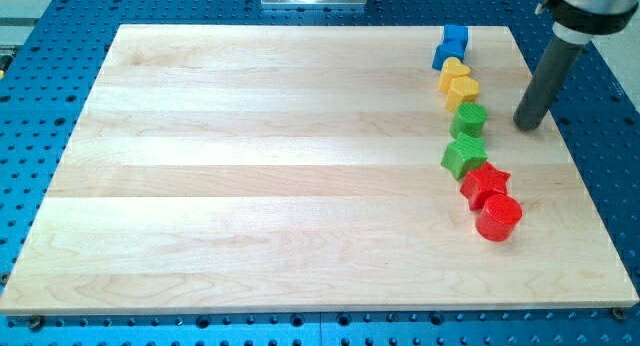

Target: Adjust red blocks and green blocks in a vertical line

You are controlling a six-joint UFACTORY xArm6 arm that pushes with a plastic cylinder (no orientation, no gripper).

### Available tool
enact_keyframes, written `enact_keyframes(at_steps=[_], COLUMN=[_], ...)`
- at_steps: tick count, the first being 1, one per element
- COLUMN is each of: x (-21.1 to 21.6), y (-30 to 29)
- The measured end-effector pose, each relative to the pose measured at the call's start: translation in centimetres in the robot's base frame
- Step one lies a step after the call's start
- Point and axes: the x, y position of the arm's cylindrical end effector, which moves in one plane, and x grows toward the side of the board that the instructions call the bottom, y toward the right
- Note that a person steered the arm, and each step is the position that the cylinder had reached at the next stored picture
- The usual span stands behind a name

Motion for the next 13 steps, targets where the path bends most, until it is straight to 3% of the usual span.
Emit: enact_keyframes(at_steps=[4,5,6,7,9,10,13], x=[0.0,2.9,15.1,23.3,20.6,16.1,7.4], y=[-0.6,2.9,2.1,-0.9,-19.5,-23.4,-23.7])
